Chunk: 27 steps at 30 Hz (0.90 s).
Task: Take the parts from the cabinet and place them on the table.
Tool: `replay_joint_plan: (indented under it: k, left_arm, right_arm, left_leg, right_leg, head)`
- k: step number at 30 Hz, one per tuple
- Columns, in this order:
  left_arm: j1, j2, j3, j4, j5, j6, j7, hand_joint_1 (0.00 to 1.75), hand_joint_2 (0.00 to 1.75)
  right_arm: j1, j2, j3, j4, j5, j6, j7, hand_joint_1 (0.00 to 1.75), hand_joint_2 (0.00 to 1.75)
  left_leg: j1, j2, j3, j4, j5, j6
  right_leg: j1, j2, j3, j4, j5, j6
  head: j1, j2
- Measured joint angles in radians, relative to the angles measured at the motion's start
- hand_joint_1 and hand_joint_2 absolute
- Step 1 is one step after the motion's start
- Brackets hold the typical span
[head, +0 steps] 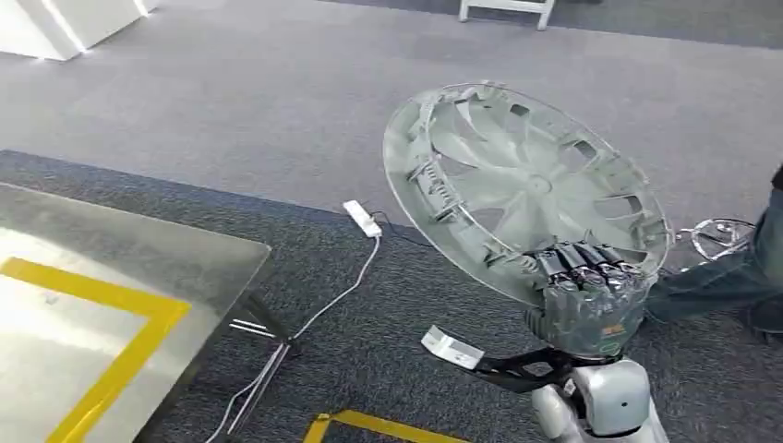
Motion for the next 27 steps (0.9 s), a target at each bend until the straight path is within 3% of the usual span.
replay_joint_plan:
  k: [1, 2, 3, 4, 5, 6, 7, 10, 11, 12, 13, 14, 15, 16, 17, 19, 20, 21, 22, 25, 26, 27]
  left_arm:
    - [0.0, -0.001, 0.002, 0.0, 0.002, 0.002, 0.003, 0.0, 0.0]
    - [0.001, -0.003, 0.004, 0.0, 0.002, 0.006, 0.008, 0.0, 0.0]
    - [0.002, -0.004, 0.005, 0.0, 0.003, 0.009, 0.011, 0.0, 0.0]
    - [0.002, -0.005, 0.006, 0.0, 0.003, 0.011, 0.016, 0.0, 0.0]
    - [0.001, -0.006, 0.006, 0.0, 0.003, 0.014, 0.016, 0.0, 0.0]
    - [0.0, -0.007, 0.008, 0.0, 0.003, 0.014, 0.017, 0.0, 0.0]
    - [-0.003, -0.007, 0.009, 0.0, 0.003, 0.015, 0.018, 0.0, 0.0]
    - [0.006, -0.008, 0.012, 0.0, 0.003, 0.018, 0.019, 0.0, 0.0]
    - [0.006, -0.007, 0.013, 0.0, 0.003, 0.018, 0.02, 0.0, 0.0]
    - [0.007, -0.01, 0.014, 0.0, 0.003, 0.019, 0.02, 0.0, 0.0]
    - [0.005, -0.01, 0.015, 0.0, 0.003, 0.019, 0.02, 0.0, 0.0]
    - [0.002, -0.01, 0.016, 0.0, 0.003, 0.019, 0.02, 0.0, 0.0]
    - [0.001, -0.01, 0.018, 0.0, 0.003, 0.019, 0.02, 0.0, 0.0]
    - [0.001, -0.01, 0.019, 0.0, 0.003, 0.019, 0.02, 0.0, 0.0]
    - [0.003, -0.01, 0.02, 0.0, 0.003, 0.019, 0.02, 0.0, 0.0]
    - [0.005, -0.009, 0.022, 0.0, 0.003, 0.019, 0.021, 0.0, 0.0]
    - [0.004, -0.009, 0.022, 0.0, 0.003, 0.019, 0.021, 0.0, 0.0]
    - [0.003, -0.008, 0.023, 0.0, 0.003, 0.019, 0.021, 0.0, 0.0]
    - [-0.001, -0.008, 0.023, 0.0, 0.003, 0.019, 0.02, 0.0, 0.0]
    - [0.001, -0.008, 0.023, 0.0, 0.003, 0.02, 0.021, 0.0, 0.0]
    - [0.002, -0.008, 0.023, 0.0, 0.003, 0.02, 0.021, 0.0, 0.0]
    - [0.005, -0.009, 0.024, 0.0, 0.003, 0.02, 0.021, 0.0, 0.0]
  right_arm:
    - [-0.003, 0.0, 0.008, 0.01, 0.0, 0.0, 0.003, 1.75, 1.75]
    - [-0.005, 0.0, 0.016, 0.018, 0.0, 0.0, 0.013, 1.75, 1.75]
    - [-0.01, 0.0, 0.022, 0.023, 0.0, 0.0, 0.019, 1.75, 1.75]
    - [-0.016, 0.0, 0.03, 0.03, 0.0, 0.0, 0.025, 1.75, 1.75]
    - [-0.022, 0.0, 0.036, 0.034, 0.0, 0.0, 0.028, 1.75, 1.75]
    - [-0.028, 0.0, 0.039, 0.039, 0.0, 0.0, 0.03, 1.75, 1.75]
    - [-0.034, 0.0, 0.042, 0.043, 0.0, 0.0, 0.032, 1.75, 1.75]
    - [-0.04, 0.0, 0.056, 0.055, 0.002, 0.0, 0.037, 1.75, 1.75]
    - [-0.041, 0.0, 0.06, 0.058, 0.0, 0.0, 0.039, 1.75, 1.75]
    - [-0.042, 0.0, 0.062, 0.061, 0.0, 0.0, 0.041, 1.75, 1.75]
    - [-0.043, 0.0, 0.063, 0.063, 0.0, 0.0, 0.043, 1.75, 1.75]
    - [-0.043, 0.0, 0.063, 0.064, 0.0, 0.0, 0.043, 1.75, 1.75]
    - [-0.044, 0.0, 0.063, 0.066, 0.0, 0.0, 0.043, 1.75, 1.75]
    - [-0.044, 0.0, 0.064, 0.068, 0.0, 0.0, 0.043, 1.75, 1.75]
    - [-0.044, 0.0, 0.064, 0.071, 0.0, 0.0, 0.043, 1.75, 1.75]
    - [-0.044, 0.0, 0.066, 0.076, 0.0, 0.0, 0.043, 1.75, 1.75]
    - [-0.044, 0.0, 0.068, 0.076, 0.0, 0.0, 0.043, 1.75, 1.75]
    - [-0.045, 0.0, 0.07, 0.076, 0.0, 0.0, 0.043, 1.75, 1.75]
    - [-0.046, 0.0, 0.07, 0.076, -0.001, 0.0, 0.043, 1.75, 1.75]
    - [-0.051, 0.0, 0.072, 0.078, -0.001, 0.0, 0.043, 1.75, 1.75]
    - [-0.051, 0.0, 0.074, 0.078, -0.001, 0.0, 0.043, 1.75, 1.75]
    - [-0.052, 0.0, 0.074, 0.079, -0.001, 0.0, 0.043, 1.75, 1.75]
  left_leg:
    - [0.0, -0.014, 0.001, 0.0, 0.0, 0.0]
    - [0.001, -0.031, 0.002, 0.001, 0.0, 0.0]
    - [0.003, -0.047, 0.003, 0.002, 0.0, -0.002]
    - [0.004, -0.064, 0.004, 0.004, -0.001, -0.004]
    - [0.006, -0.078, 0.006, 0.007, -0.002, -0.009]
    - [0.006, -0.089, 0.003, 0.009, -0.003, -0.015]
    - [0.004, -0.104, -0.007, 0.017, -0.003, -0.022]
    - [0.015, -0.132, -0.019, 0.012, 0.009, -0.043]
    - [0.015, -0.121, -0.021, 0.018, 0.001, -0.047]
    - [0.005, -0.055, -0.03, 0.039, -0.013, -0.052]
    - [0.007, -0.017, -0.058, 0.098, -0.046, -0.056]
    - [0.009, 0.002, -0.102, 0.184, -0.086, -0.06]
    - [0.011, 0.009, -0.144, 0.268, -0.117, -0.061]
    - [0.012, 0.01, -0.171, 0.319, -0.128, -0.062]
    - [0.013, 0.01, -0.174, 0.322, -0.115, -0.062]
    - [0.012, 0.018, -0.116, 0.209, -0.039, -0.055]
    - [0.008, 0.037, -0.068, 0.122, 0.001, -0.047]
    - [-0.002, 0.09, -0.027, 0.043, 0.015, -0.036]
    - [-0.014, 0.105, -0.016, 0.022, 0.001, -0.032]
    - [-0.015, 0.071, -0.024, 0.021, 0.0, -0.021]
    - [-0.009, 0.057, -0.017, 0.01, 0.005, -0.014]
    - [-0.004, 0.045, -0.014, 0.006, 0.008, -0.01]
  right_leg:
    - [0.0, 0.0, -0.026, 0.042, -0.004, 0.002]
    - [-0.002, 0.0, -0.028, 0.031, 0.022, 0.004]
    - [-0.003, 0.001, -0.009, -0.021, 0.064, 0.005]
    - [-0.007, 0.009, 0.029, -0.109, 0.119, 0.005]
    - [-0.012, 0.032, 0.069, -0.198, 0.165, 0.005]
    - [-0.018, 0.084, 0.089, -0.237, 0.158, 0.006]
    - [-0.019, 0.088, 0.106, -0.27, 0.15, 0.001]
    - [-0.008, 0.063, 0.103, -0.261, 0.154, -0.015]
    - [-0.018, 0.047, 0.11, -0.27, 0.158, -0.023]
    - [-0.015, 0.036, 0.114, -0.272, 0.157, -0.028]
    - [-0.012, 0.02, 0.116, -0.272, 0.155, -0.035]
    - [-0.009, 0.003, 0.117, -0.271, 0.153, -0.038]
    - [-0.007, -0.013, 0.117, -0.271, 0.151, -0.042]
    - [-0.006, -0.027, 0.118, -0.271, 0.149, -0.043]
    - [-0.005, -0.04, 0.12, -0.271, 0.147, -0.043]
    - [-0.002, -0.065, 0.127, -0.271, 0.142, -0.042]
    - [-0.001, -0.077, 0.132, -0.271, 0.138, -0.04]
    - [0.001, -0.088, 0.137, -0.271, 0.134, -0.038]
    - [0.01, -0.099, 0.135, -0.268, 0.128, -0.03]
    - [0.011, -0.134, 0.142, -0.276, 0.125, -0.02]
    - [0.01, -0.139, 0.146, -0.276, 0.117, -0.011]
    - [0.005, -0.074, 0.137, -0.258, 0.102, -0.006]
  head:
    - [-0.001, 0.0]
    - [0.0, 0.0]
    - [0.0, 0.0]
    - [0.0, 0.0]
    - [0.0, 0.0]
    - [0.0, 0.0]
    - [0.0, 0.0]
    - [-0.002, 0.0]
    - [0.0, 0.0]
    - [-0.005, 0.0]
    - [-0.016, 0.0]
    - [-0.013, 0.0]
    - [-0.015, 0.0]
    - [-0.014, 0.0]
    - [-0.014, 0.0]
    - [-0.014, 0.0]
    - [-0.015, 0.0]
    - [-0.014, 0.0]
    - [-0.016, 0.0]
    - [-0.012, 0.0]
    - [-0.012, 0.0]
    - [-0.009, 0.0]
